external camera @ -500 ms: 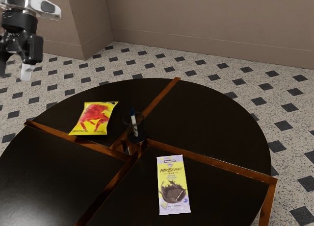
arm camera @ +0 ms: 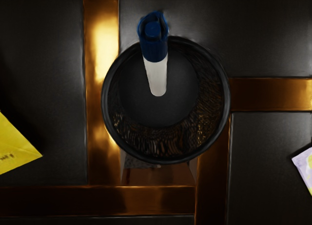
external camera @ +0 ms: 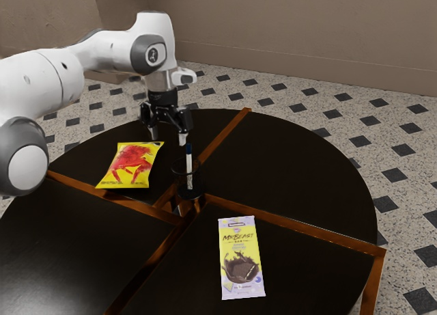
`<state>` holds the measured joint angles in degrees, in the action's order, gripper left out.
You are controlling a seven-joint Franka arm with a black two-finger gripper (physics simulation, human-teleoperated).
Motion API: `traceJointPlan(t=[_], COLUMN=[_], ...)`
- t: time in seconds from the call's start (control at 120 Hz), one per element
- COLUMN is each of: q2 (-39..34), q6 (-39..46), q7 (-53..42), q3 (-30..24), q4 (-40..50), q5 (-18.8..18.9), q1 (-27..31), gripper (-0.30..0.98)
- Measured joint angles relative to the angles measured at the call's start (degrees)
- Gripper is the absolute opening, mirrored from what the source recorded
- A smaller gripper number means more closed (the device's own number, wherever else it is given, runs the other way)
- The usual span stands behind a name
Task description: Take the marker out of the pen holder and place it to the left of the pen holder.
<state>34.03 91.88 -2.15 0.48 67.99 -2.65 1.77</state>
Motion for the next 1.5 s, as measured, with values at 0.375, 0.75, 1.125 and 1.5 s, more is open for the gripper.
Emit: traceJointPlan(t=[0.375,0.75,1.125,1.5], q2=[7.5,7.7,7.2,4.5], q6=[17.9,24.0,21.6,20.6], q7=[-0.4,-0.4,-0.3,-0.1], q3=[0.2,0.2,0.2,0.1], q4=[-1.8,1.1,1.1,2.5], q5=[0.3,0.2,0.2,0.5], q1=[-1.3,-1.0,-0.7,-0.9], gripper=[0.57,0.2,0.05,-0.02])
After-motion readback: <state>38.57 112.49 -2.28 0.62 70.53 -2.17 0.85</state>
